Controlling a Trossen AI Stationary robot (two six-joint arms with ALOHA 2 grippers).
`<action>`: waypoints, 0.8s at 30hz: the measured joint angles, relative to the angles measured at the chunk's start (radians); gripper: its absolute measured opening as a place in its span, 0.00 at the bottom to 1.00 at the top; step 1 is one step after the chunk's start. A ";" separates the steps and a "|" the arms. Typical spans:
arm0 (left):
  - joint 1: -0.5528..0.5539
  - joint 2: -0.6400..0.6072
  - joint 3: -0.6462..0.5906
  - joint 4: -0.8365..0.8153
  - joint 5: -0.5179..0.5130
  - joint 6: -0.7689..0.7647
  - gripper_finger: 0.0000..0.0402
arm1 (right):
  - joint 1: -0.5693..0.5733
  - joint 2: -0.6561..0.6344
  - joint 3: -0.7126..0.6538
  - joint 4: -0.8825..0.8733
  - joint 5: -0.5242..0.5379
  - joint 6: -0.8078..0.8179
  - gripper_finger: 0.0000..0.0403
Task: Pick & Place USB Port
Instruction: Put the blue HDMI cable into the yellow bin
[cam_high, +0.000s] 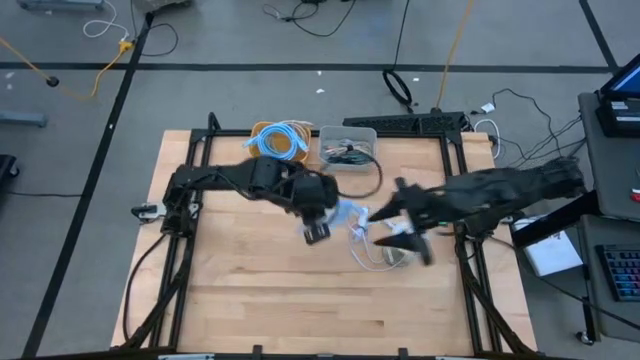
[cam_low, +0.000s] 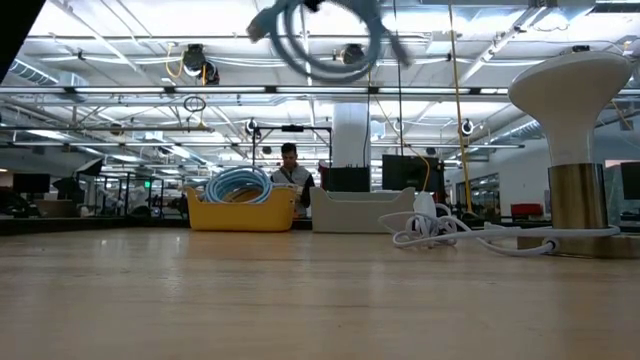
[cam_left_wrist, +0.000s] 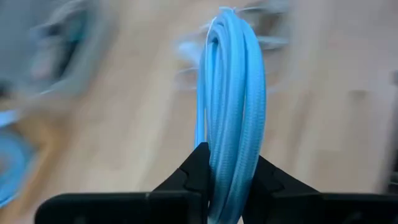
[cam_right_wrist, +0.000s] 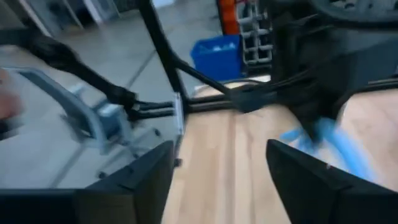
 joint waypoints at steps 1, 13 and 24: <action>0.010 -0.014 0.000 -0.053 -0.030 -0.011 0.12 | 0.001 -0.020 0.000 -0.006 0.000 0.011 0.64; 0.350 -0.305 -0.102 -0.127 -0.166 0.157 0.12 | 0.074 -0.129 -0.004 -0.064 0.276 -0.009 0.72; 0.793 -0.363 -0.397 -0.050 0.252 0.670 0.12 | -0.005 -0.020 -0.006 -0.068 0.367 0.064 0.71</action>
